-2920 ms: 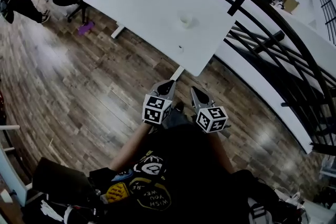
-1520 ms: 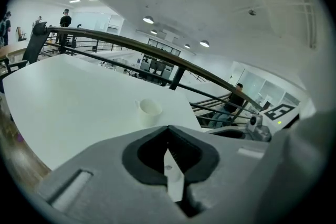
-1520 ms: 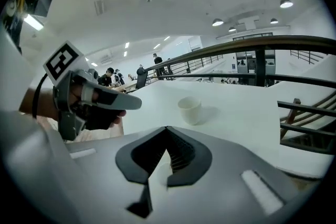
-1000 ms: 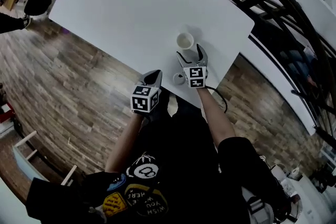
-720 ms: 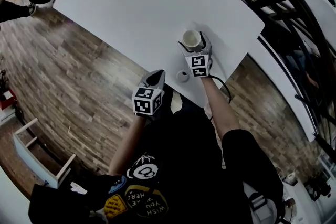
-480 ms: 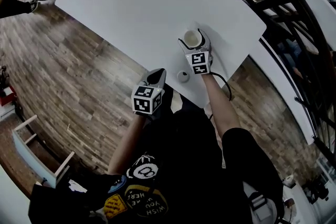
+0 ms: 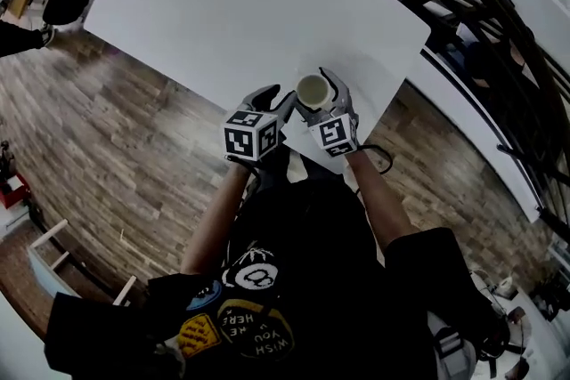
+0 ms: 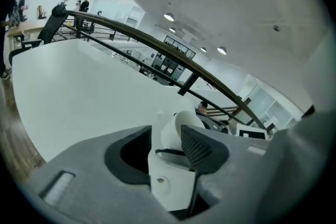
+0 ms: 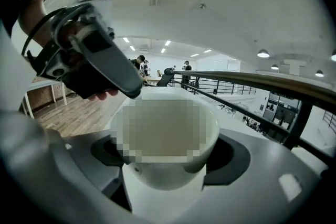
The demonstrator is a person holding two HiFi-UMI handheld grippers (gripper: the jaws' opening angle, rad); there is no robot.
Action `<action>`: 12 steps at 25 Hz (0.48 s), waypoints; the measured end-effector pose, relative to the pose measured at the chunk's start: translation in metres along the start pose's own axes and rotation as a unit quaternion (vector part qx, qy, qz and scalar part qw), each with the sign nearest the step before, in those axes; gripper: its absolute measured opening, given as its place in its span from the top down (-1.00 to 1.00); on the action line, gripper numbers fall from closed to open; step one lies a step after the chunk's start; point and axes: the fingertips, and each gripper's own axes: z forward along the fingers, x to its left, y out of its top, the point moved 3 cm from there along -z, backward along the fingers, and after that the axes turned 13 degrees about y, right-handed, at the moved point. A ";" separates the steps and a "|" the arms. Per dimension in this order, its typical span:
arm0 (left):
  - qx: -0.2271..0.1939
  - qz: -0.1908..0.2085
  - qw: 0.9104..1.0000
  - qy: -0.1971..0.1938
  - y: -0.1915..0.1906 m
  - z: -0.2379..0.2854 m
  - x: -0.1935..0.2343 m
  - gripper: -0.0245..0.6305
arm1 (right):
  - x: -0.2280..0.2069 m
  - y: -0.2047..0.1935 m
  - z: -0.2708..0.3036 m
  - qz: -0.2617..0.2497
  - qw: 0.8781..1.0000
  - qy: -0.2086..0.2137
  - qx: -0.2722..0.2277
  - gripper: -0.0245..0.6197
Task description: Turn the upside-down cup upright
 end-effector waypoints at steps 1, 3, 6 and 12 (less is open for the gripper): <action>0.011 0.003 1.000 -0.012 -0.002 0.004 -0.011 0.37 | 0.004 0.000 -0.011 -0.007 1.000 -0.002 0.005 -0.35; 0.036 0.006 0.998 -0.041 -0.015 0.009 -0.037 0.31 | 0.014 -0.004 -0.037 -0.012 1.000 -0.007 0.010 -0.35; 0.065 0.013 0.995 -0.079 -0.029 0.013 -0.067 0.31 | 0.024 -0.003 -0.063 -0.035 0.999 -0.015 0.020 -0.35; 0.087 -0.011 0.994 -0.062 -0.025 0.013 -0.055 0.78 | 0.034 0.017 -0.054 -0.150 0.986 -0.039 0.065 -0.35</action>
